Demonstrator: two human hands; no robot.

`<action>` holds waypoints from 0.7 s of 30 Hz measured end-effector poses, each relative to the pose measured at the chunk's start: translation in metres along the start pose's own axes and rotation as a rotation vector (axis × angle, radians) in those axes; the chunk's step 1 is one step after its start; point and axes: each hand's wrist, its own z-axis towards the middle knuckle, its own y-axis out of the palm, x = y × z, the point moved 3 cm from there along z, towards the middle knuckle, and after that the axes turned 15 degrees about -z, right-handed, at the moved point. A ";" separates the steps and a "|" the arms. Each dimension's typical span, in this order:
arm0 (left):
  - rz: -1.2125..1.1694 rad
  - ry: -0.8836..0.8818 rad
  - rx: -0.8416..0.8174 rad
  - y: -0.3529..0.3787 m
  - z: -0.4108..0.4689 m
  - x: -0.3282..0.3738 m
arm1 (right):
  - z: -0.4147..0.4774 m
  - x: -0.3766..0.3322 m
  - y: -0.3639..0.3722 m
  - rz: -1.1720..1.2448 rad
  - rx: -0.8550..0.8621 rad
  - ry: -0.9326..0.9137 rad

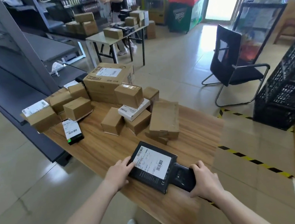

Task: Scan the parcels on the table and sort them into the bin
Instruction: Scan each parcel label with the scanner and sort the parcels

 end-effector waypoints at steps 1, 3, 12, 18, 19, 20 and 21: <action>-0.049 -0.040 -0.024 0.003 0.002 0.003 | 0.000 0.003 0.000 0.003 0.000 0.006; -0.240 -0.172 -0.017 0.008 0.010 0.007 | 0.000 0.009 0.000 0.007 -0.007 0.019; -0.588 -0.375 -0.067 0.030 0.036 0.023 | 0.001 0.015 0.002 0.047 -0.014 0.072; -0.612 -0.320 0.003 0.028 0.038 0.022 | 0.003 0.010 0.000 0.073 -0.029 0.113; -0.607 -0.309 0.017 0.026 0.038 0.023 | 0.003 0.008 0.000 0.071 -0.030 0.110; -0.600 -0.296 0.034 0.024 0.038 0.025 | 0.003 0.007 0.000 0.072 -0.029 0.105; -0.591 -0.281 0.053 0.021 0.037 0.029 | 0.004 0.005 0.001 0.075 -0.028 0.097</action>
